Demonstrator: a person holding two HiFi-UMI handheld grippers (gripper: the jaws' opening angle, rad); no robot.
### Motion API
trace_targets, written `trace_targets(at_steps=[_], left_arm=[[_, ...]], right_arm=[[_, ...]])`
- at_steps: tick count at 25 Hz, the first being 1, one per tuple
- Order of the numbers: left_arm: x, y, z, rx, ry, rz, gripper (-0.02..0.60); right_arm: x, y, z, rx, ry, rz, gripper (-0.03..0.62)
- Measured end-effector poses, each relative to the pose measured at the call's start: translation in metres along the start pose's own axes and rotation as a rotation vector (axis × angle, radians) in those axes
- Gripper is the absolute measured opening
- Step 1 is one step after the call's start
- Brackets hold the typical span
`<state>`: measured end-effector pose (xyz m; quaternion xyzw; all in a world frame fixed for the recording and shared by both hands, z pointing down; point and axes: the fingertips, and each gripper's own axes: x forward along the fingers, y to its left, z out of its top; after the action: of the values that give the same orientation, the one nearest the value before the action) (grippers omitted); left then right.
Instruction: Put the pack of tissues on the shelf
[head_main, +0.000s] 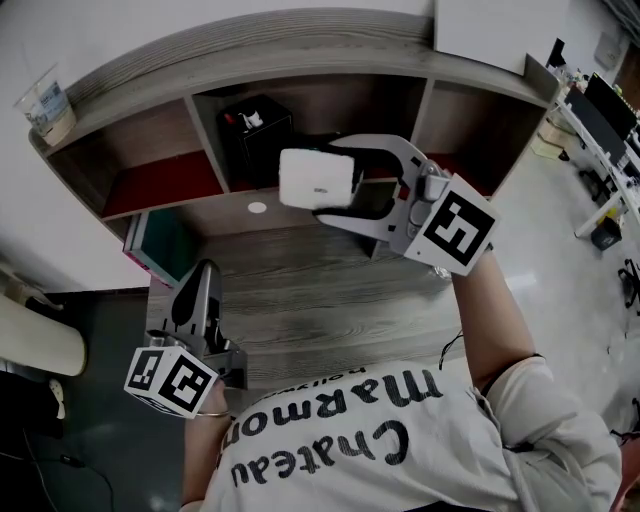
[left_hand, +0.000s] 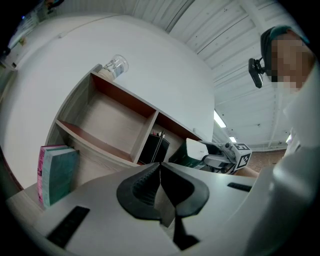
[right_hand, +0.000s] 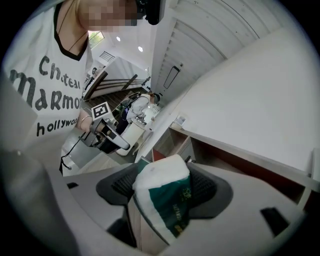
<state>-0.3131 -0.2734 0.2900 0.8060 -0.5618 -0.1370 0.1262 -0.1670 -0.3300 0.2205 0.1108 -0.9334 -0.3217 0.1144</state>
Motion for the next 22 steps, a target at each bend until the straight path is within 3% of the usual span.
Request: trace_targets(at_steps=[6,22], left_arm=[[0.000,0.003,-0.002,-0.006,0.003,0.006,0.018],[0.005,0.008,-0.007,-0.020,0.006,0.015,0.018]], right_arm=[[-0.001,0.005,-0.017,-0.096,0.113,0.038,0.316],[-0.009,0.010,-0.030,-0.059,0.090,-0.007,0.316]])
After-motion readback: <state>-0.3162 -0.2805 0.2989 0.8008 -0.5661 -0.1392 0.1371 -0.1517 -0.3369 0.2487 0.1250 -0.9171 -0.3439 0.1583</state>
